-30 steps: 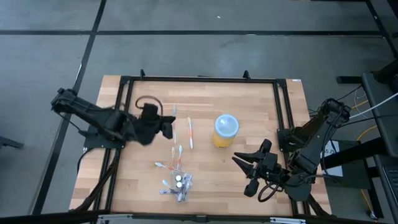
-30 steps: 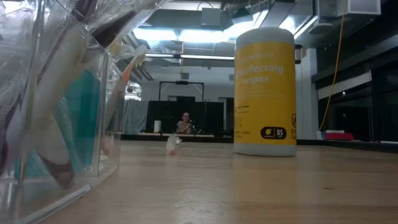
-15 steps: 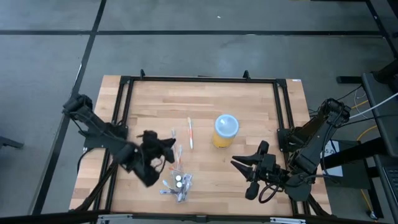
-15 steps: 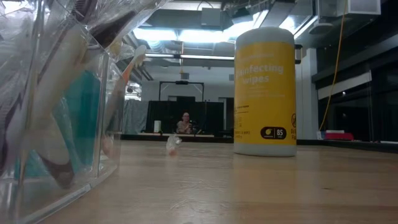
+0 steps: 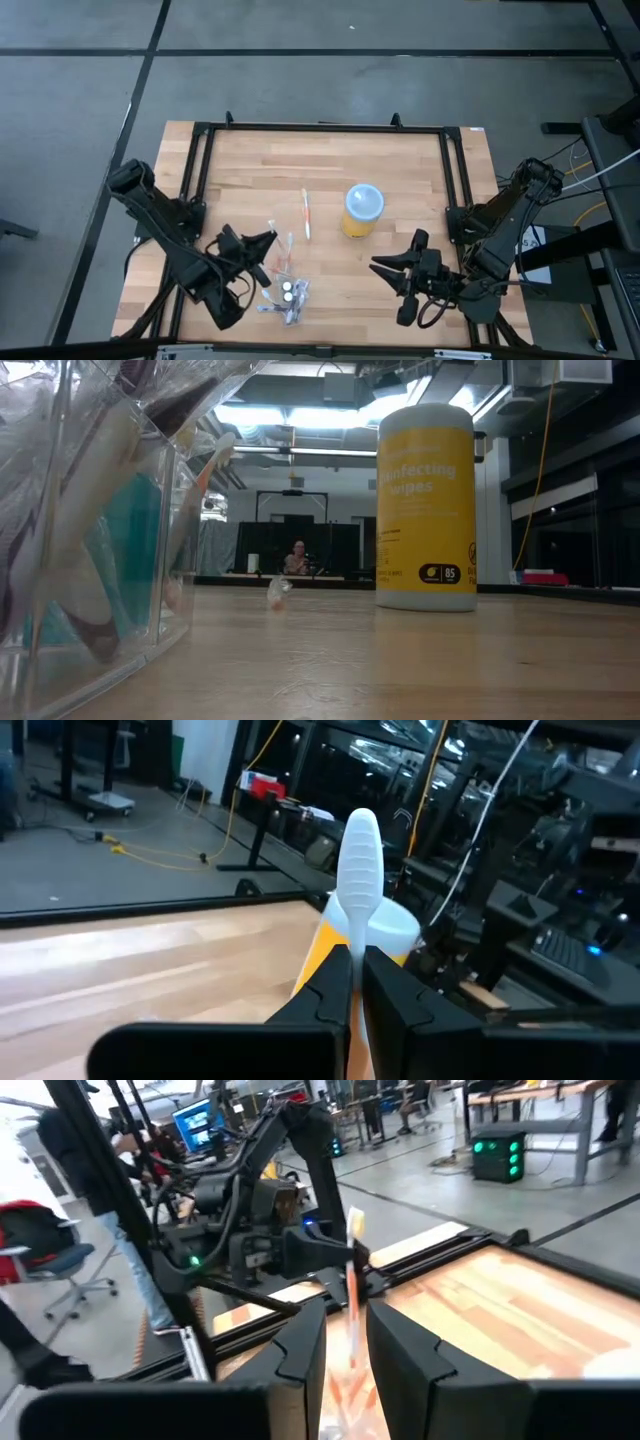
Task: Pick & Place toothbrushing station
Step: Put the top orange toothbrush into the left side of the transparent organizer
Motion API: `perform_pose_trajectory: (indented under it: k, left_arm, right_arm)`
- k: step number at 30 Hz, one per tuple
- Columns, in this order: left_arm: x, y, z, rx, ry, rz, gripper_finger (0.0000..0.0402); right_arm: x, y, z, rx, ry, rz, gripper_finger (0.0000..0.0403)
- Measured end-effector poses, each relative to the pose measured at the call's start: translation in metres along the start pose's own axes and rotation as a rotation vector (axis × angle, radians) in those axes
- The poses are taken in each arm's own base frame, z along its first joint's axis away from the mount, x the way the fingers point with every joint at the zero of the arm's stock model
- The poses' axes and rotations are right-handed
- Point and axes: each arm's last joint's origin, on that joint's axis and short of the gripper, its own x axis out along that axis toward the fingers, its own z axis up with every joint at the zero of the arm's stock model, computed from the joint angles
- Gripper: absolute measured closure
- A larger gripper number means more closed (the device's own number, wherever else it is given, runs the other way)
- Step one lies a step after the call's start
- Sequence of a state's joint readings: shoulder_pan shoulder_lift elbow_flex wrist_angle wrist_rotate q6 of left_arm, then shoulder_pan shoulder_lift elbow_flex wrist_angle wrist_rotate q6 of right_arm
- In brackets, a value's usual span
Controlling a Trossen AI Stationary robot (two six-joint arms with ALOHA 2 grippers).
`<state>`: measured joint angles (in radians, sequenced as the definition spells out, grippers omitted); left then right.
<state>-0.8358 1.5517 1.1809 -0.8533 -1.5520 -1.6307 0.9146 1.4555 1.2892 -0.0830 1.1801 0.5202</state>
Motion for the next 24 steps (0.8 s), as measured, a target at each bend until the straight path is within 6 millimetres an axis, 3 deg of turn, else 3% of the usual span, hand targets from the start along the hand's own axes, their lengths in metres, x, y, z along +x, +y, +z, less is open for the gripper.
perform_pose_trajectory:
  k: [11, 16, 24]
  left_arm:
    - [-0.006, -0.016, -0.057, -0.005, -0.009, -0.022, 0.0395]
    - [-0.01, -0.015, -0.062, 0.028, -0.006, -0.032, 0.0395]
    - [-0.01, -0.012, -0.048, 0.086, 0.027, -0.031, 0.0394]
  right_arm:
    - [0.0, 0.001, 0.0, 0.068, 0.018, 0.03, 0.0324]
    - [0.0, 0.001, -0.001, 0.074, 0.026, 0.041, 0.0324]
    - [0.0, 0.002, -0.001, 0.072, 0.041, 0.062, 0.0324]
